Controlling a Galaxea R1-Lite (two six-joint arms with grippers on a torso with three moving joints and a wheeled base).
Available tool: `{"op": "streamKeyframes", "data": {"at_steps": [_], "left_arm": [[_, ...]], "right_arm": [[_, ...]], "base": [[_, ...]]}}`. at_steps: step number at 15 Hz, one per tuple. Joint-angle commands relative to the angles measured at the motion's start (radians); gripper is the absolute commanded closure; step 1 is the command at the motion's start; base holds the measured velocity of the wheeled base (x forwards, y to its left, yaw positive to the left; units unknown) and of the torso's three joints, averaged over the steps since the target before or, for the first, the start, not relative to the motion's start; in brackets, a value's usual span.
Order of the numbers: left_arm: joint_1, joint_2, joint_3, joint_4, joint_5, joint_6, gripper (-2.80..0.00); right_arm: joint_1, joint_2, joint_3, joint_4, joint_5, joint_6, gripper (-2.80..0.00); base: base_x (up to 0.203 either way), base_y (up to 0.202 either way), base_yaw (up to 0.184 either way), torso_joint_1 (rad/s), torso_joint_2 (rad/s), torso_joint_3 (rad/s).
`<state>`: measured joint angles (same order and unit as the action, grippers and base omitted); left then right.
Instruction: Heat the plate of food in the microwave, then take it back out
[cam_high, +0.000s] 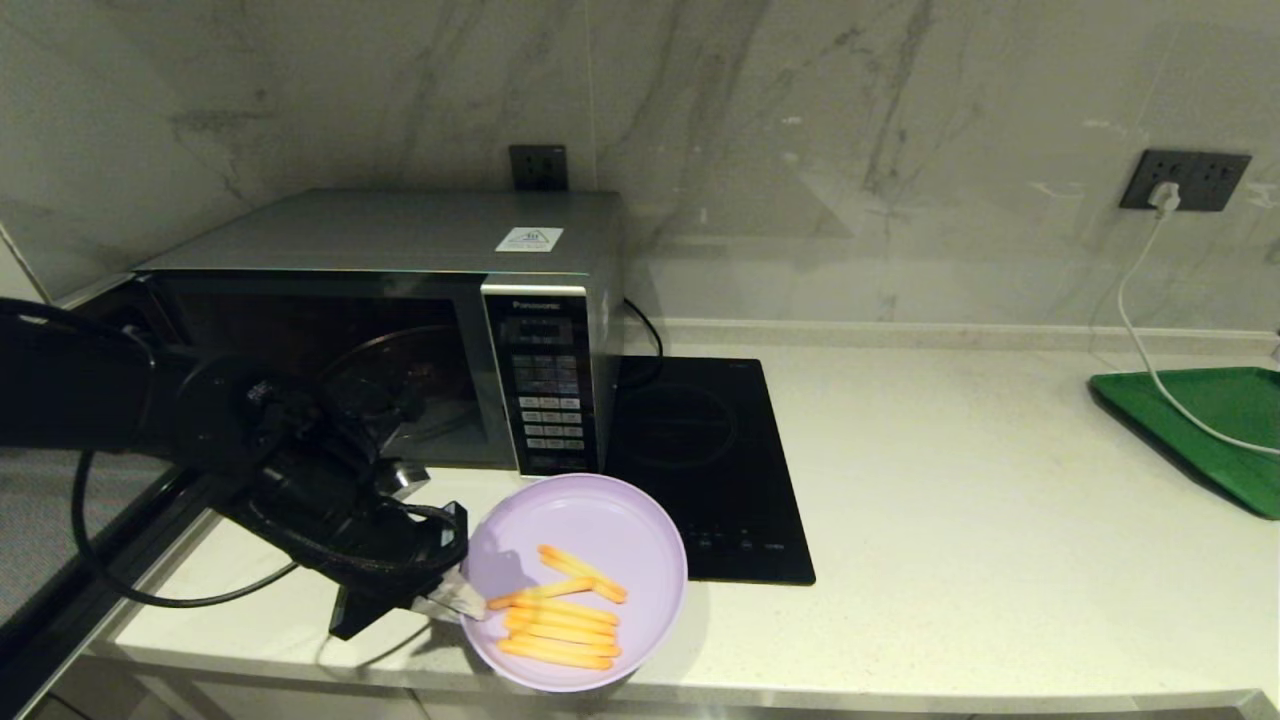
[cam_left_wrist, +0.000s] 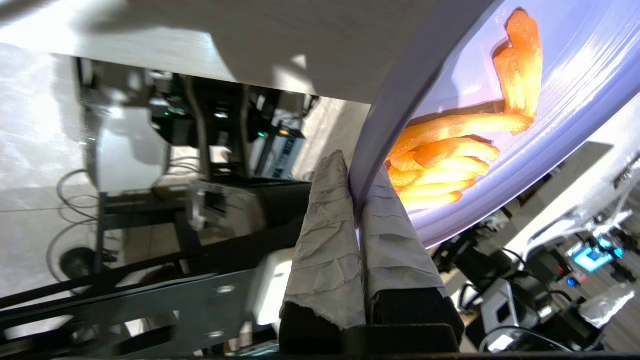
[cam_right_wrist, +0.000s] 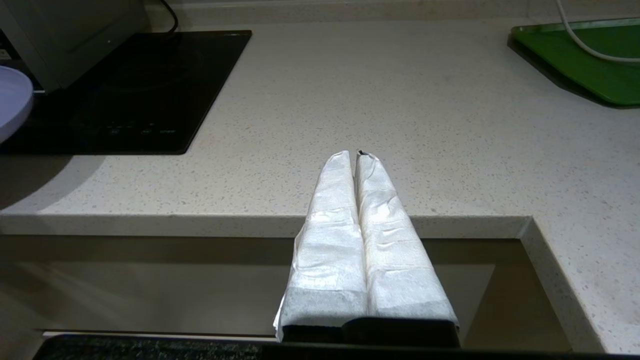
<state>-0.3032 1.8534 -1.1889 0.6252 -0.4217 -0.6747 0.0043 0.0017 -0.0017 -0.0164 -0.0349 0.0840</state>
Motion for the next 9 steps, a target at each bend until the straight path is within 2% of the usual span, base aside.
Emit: {"op": "streamKeyframes", "data": {"at_steps": [1,3,5,9], "left_arm": [[-0.086,0.045,-0.014,-0.017,-0.002,-0.048,0.00],[-0.109,0.080,-0.035,-0.058,0.025,-0.095,0.00],[-0.112,0.124,-0.062,-0.065,0.087,-0.103,0.00],[-0.129,0.193,-0.137,-0.065,0.134,-0.180,0.00]], "right_arm": [[0.001,0.000,0.000,0.000,0.000,0.000,0.00],[0.000,0.000,0.000,0.000,0.000,0.000,0.00],[0.000,0.000,0.000,0.000,0.000,0.000,0.00],[0.000,0.000,0.000,0.000,0.000,0.000,0.00]], "base": [[0.000,0.000,0.000,0.000,0.00,0.000],[0.000,0.000,0.000,0.000,0.00,0.000],[0.000,0.000,0.000,0.000,0.00,0.000],[0.000,0.000,0.000,0.000,0.00,0.000]]}}
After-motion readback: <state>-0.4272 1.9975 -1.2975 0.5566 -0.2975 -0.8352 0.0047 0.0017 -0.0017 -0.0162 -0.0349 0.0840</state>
